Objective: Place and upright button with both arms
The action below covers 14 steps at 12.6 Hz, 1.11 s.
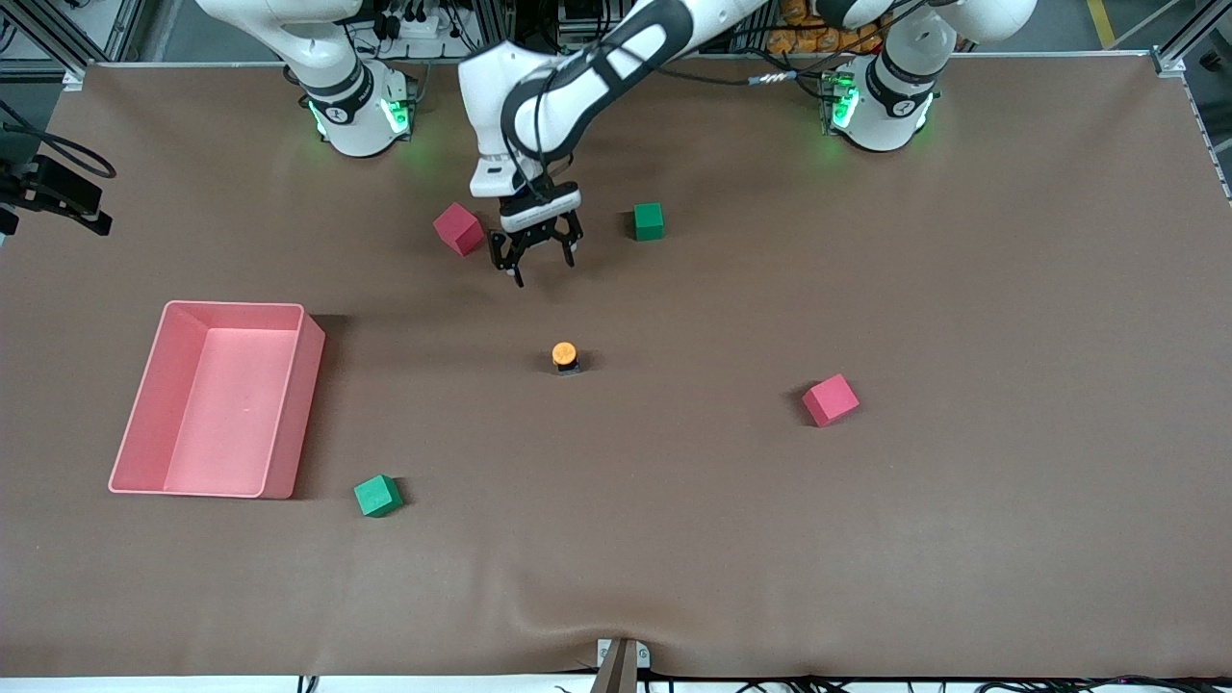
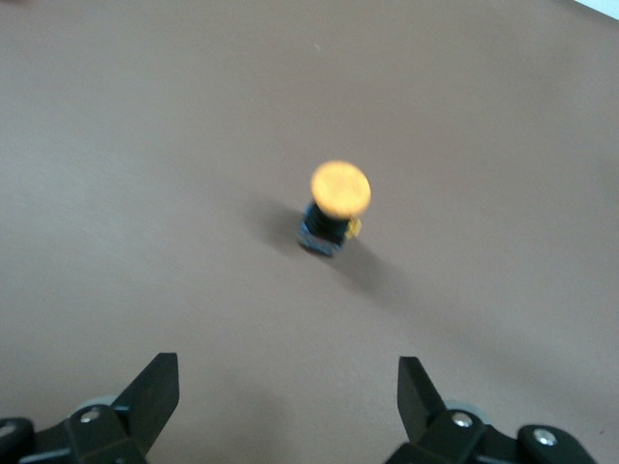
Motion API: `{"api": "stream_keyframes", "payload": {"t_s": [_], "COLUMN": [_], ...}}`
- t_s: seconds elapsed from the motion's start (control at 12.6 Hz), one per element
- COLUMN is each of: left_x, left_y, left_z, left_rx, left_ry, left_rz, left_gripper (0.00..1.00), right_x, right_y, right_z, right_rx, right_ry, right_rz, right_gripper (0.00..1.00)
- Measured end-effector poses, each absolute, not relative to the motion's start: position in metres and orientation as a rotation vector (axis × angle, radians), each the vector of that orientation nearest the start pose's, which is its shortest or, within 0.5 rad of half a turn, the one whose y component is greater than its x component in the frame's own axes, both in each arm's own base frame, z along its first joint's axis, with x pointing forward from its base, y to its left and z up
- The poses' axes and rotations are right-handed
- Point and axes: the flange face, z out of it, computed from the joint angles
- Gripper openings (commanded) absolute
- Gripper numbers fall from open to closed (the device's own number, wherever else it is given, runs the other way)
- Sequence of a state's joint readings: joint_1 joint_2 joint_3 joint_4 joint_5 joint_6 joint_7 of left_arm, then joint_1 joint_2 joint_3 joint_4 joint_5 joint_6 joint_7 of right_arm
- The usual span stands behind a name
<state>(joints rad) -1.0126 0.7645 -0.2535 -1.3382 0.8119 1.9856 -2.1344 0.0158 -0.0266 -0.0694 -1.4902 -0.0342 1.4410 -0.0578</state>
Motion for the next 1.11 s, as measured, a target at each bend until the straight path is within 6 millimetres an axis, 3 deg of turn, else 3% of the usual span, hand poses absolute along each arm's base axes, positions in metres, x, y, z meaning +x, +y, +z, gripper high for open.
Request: {"api": "stream_keyframes", "payload": {"t_s": [0.24, 0.4, 0.79, 1.11], "left_x": [0.342, 0.377, 0.460, 0.519], "left_y": [-0.644, -0.615, -0.524, -0.428], "left_z": [0.371, 0.417, 0.492, 0.549], "left_rx": [-2.926, -2.947, -2.976, -3.027], "left_ry": [-0.812, -0.835, -0.801, -0.786], "left_rz": [-0.700, -0.612, -0.442, -0.312], "left_gripper": [1.00, 1.00, 1.00, 1.00], "right_x": [0.532, 0.532, 0.533, 0.533], "right_y": [-0.034, -0.034, -0.034, -0.034], "right_z": [0.665, 0.665, 0.664, 0.664], "right_rx": [-3.172, -3.172, -3.172, -3.171], "right_ry": [0.001, 0.002, 0.002, 0.003], "right_rz": [0.039, 0.039, 0.041, 0.042], "right_gripper": [1.00, 1.00, 1.00, 1.00]}}
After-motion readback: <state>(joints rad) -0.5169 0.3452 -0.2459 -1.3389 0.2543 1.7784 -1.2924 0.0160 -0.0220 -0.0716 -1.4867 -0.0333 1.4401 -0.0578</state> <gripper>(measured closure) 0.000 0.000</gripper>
